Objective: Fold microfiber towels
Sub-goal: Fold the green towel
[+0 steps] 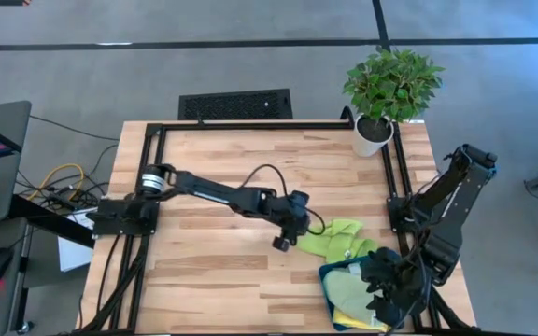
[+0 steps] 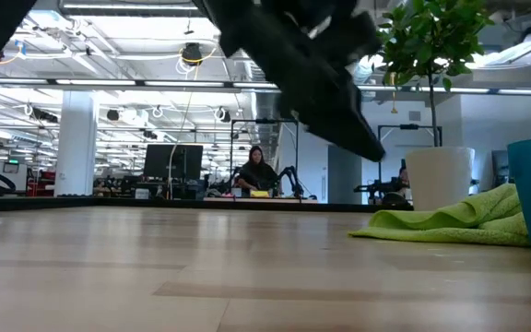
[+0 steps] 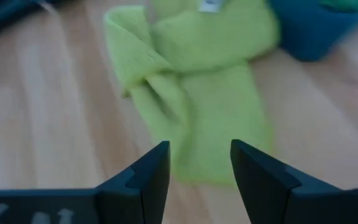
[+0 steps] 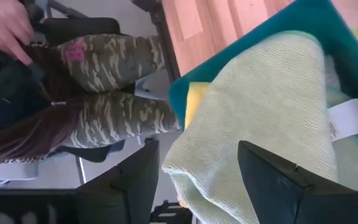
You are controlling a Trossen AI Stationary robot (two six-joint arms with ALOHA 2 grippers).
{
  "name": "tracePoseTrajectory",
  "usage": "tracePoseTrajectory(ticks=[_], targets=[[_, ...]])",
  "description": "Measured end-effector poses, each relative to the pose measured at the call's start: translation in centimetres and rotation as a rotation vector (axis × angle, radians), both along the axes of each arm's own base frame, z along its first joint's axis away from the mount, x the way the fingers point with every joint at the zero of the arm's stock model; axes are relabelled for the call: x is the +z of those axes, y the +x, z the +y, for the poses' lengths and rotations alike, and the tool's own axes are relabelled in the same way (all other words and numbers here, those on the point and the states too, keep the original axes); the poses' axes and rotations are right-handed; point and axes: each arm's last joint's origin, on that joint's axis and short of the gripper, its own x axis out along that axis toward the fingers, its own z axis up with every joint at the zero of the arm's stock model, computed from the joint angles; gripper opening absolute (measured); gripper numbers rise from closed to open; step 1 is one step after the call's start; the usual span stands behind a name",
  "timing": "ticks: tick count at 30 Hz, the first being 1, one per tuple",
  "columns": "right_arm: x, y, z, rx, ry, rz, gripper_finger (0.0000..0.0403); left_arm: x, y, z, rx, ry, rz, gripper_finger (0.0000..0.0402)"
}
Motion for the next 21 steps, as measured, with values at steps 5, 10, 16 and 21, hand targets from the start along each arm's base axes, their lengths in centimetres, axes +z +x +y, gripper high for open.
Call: tracePoseTrajectory(ticks=[5, 10, 16, 21], targets=[[-0.2, -0.1, -0.2, -0.001, -0.032, 0.020, 0.0240, -2.2, 1.5, -0.3, 0.071, 0.113, -0.088, 0.0163], [-0.5, -0.3, -0.7, -0.021, -0.102, 0.026, 0.0240, -3.6, 2.4, -0.9, 0.031, 0.059, -0.150, 0.0163], [-0.6, -0.2, -1.1, -0.014, -0.148, 0.024, 0.0240, -4.6, 2.8, -1.1, 0.048, 0.085, -0.172, 0.0163], [-0.7, -0.1, -1.2, -0.019, -0.152, 0.027, 0.0240, -4.6, 2.8, -1.0, 0.044, 0.095, -0.165, 0.0163]])
